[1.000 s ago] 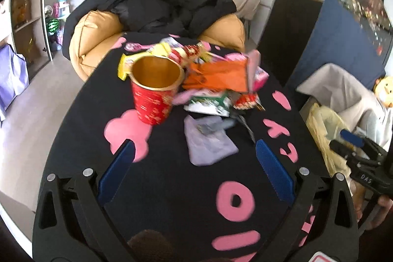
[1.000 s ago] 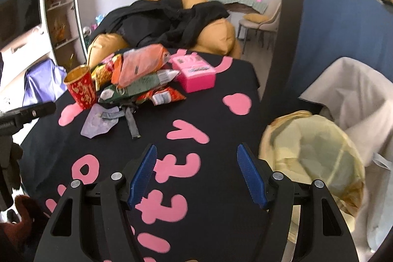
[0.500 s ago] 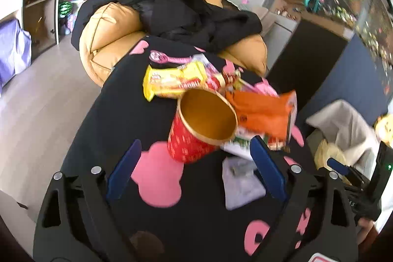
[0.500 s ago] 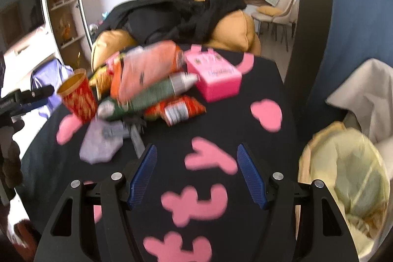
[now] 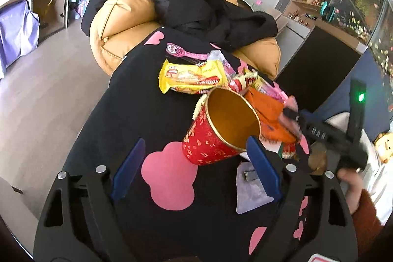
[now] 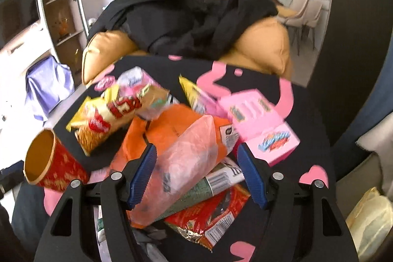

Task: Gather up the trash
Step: 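Reach the right gripper to the pile and grasp the orange-and-clear plastic bag, then carry the plastic bag toward the trash bin with the right gripper while the left gripper grasps the red cup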

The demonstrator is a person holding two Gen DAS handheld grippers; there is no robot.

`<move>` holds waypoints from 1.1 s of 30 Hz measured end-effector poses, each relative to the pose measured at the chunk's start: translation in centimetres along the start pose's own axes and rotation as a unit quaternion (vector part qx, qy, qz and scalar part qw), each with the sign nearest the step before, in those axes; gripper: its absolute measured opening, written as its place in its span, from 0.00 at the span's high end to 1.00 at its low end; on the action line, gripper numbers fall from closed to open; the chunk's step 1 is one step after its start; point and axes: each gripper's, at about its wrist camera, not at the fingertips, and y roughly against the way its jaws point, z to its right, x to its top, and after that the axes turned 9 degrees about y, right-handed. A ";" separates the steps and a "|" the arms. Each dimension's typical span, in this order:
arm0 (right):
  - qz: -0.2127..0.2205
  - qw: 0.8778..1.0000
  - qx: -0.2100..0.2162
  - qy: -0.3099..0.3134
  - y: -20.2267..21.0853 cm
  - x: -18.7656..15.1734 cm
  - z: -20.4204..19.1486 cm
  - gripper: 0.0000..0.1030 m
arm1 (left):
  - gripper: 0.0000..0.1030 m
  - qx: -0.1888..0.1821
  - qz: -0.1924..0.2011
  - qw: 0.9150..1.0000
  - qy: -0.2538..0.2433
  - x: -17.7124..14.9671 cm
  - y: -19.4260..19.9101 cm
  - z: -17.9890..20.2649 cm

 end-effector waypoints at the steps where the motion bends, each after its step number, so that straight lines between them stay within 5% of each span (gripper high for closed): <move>1: -0.001 1.000 0.007 -0.004 0.1 -0.7 0.5 0.38 | 0.22 -0.001 0.001 1.000 0.002 0.1 0.0 0.0; 5: -0.001 0.999 0.034 -0.011 1.2 -2.6 1.8 0.65 | 0.23 0.006 -0.006 1.000 0.000 0.8 -1.0 0.5; 9: 0.025 0.999 0.024 0.000 4.2 -3.1 2.6 0.72 | 0.31 0.021 -0.013 1.000 -0.013 1.1 -2.1 1.8; 20: 0.076 0.997 0.019 0.006 9.7 -1.8 4.8 0.75 | 0.86 0.057 -0.034 0.998 0.001 1.6 -4.0 1.7; 33: 0.089 0.996 -0.003 0.031 13.9 -1.0 6.3 0.75 | 0.92 0.023 0.021 0.999 -0.035 2.2 1.6 5.3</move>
